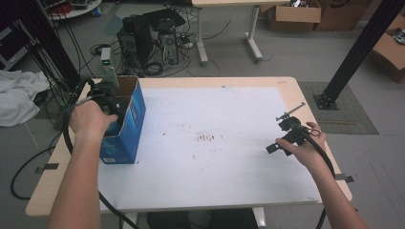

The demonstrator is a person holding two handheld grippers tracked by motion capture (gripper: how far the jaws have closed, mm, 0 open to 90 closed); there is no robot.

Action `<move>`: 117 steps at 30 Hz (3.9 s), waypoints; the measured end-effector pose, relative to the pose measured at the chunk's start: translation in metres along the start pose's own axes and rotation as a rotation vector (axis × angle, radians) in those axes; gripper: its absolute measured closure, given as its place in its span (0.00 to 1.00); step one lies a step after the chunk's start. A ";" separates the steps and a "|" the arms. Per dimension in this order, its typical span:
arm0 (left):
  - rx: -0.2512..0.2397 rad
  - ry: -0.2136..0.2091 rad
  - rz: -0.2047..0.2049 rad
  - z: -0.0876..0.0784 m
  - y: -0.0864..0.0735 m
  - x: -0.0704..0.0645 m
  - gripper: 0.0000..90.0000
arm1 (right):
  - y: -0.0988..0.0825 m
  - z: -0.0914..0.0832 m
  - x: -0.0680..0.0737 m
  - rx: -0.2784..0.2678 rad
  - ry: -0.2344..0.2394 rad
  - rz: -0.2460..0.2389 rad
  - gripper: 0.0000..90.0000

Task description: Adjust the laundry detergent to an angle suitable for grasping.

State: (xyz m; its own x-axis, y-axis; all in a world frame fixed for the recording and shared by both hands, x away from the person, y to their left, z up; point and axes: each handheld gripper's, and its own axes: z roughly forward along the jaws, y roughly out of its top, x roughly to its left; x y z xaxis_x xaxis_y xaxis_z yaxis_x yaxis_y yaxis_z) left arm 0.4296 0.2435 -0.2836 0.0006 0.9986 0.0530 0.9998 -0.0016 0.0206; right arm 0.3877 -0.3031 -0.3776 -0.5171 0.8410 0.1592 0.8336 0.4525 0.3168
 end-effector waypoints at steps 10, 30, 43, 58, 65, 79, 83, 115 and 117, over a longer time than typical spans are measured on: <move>0.007 0.010 0.015 0.000 -0.001 -0.002 0.42 | 0.000 -0.001 0.001 0.000 0.002 0.001 0.20; -0.036 0.033 0.047 -0.017 -0.004 -0.004 0.32 | 0.000 -0.005 0.003 -0.009 0.003 -0.010 0.20; -0.075 0.057 0.058 -0.042 -0.007 -0.009 0.23 | 0.000 -0.008 0.005 -0.014 0.006 -0.007 0.20; -0.132 0.078 0.096 -0.078 -0.013 -0.016 0.18 | 0.001 -0.010 0.006 -0.021 0.008 -0.011 0.20; -0.168 0.093 0.137 -0.095 -0.018 -0.029 0.17 | 0.001 -0.013 0.008 -0.023 0.007 -0.011 0.20; -0.209 0.077 0.290 -0.103 -0.024 -0.088 0.17 | 0.002 -0.017 0.012 -0.029 0.005 -0.017 0.20; -0.210 0.053 0.347 -0.095 -0.025 -0.112 0.17 | 0.002 -0.018 0.012 -0.025 0.005 -0.023 0.20; -0.159 0.031 0.522 -0.046 -0.025 -0.191 0.15 | 0.002 -0.022 0.009 -0.038 -0.002 -0.015 0.20; -0.158 0.028 0.519 -0.045 -0.025 -0.190 0.15 | 0.002 -0.022 0.009 -0.036 -0.002 -0.015 0.20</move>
State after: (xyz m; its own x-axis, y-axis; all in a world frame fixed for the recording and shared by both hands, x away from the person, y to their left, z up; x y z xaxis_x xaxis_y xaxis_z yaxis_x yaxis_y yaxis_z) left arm 0.4032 0.0513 -0.2489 0.4907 0.8626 0.1231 0.8530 -0.5044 0.1340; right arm 0.3804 -0.3008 -0.3550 -0.5293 0.8347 0.1518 0.8180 0.4546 0.3525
